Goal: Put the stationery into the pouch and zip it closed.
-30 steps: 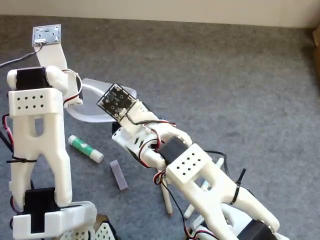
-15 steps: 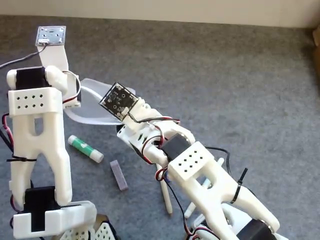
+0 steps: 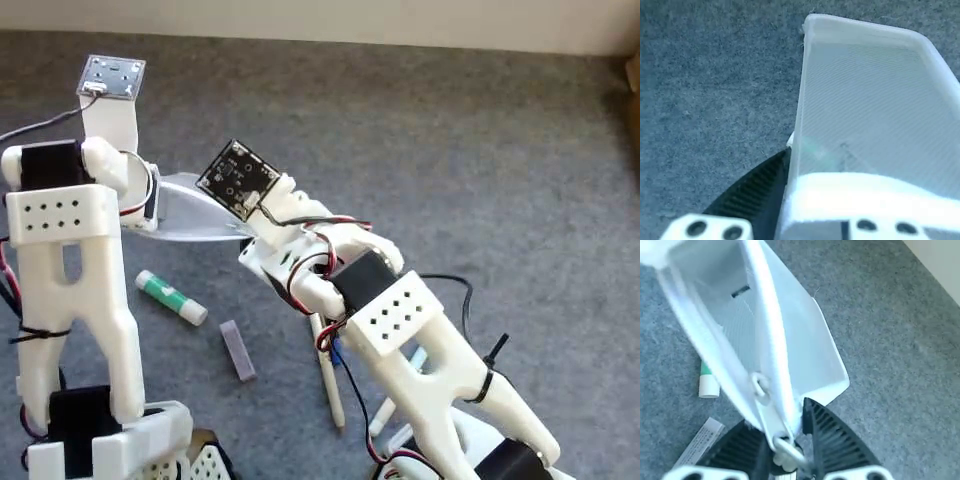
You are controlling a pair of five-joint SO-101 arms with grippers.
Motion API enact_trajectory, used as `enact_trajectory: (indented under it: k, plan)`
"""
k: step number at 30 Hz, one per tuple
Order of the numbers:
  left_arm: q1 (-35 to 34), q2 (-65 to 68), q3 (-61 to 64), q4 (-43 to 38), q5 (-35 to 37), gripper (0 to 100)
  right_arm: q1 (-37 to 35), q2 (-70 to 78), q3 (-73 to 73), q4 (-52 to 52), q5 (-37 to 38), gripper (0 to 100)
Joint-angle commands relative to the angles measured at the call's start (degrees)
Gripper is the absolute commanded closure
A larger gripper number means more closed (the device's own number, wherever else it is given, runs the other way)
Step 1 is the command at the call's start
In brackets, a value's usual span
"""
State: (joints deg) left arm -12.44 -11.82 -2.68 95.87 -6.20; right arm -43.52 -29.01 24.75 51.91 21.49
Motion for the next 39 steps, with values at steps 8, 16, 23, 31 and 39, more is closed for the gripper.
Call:
enact_trajectory:
  k: [8,16,23,31,39]
  plan:
    - [-0.5,-3.6,-0.4,0.9,-9.7,91,0.2,-0.9,-4.2,2.7,3.8,99.3]
    - [-0.5,-3.9,-1.0,0.4,-9.7,91,0.3,-0.9,-4.2,5.1,3.9,99.3]
    - [-3.2,-4.1,-3.6,0.9,-9.7,91,0.4,-0.9,-2.8,5.4,3.9,99.3]
    - [-4.1,-4.1,-4.4,1.1,-9.4,91,1.4,-0.9,-2.2,5.1,3.9,99.3]
    - [-3.8,-4.2,-6.5,3.1,-9.3,90,2.8,-0.9,-1.6,5.1,3.9,99.3]
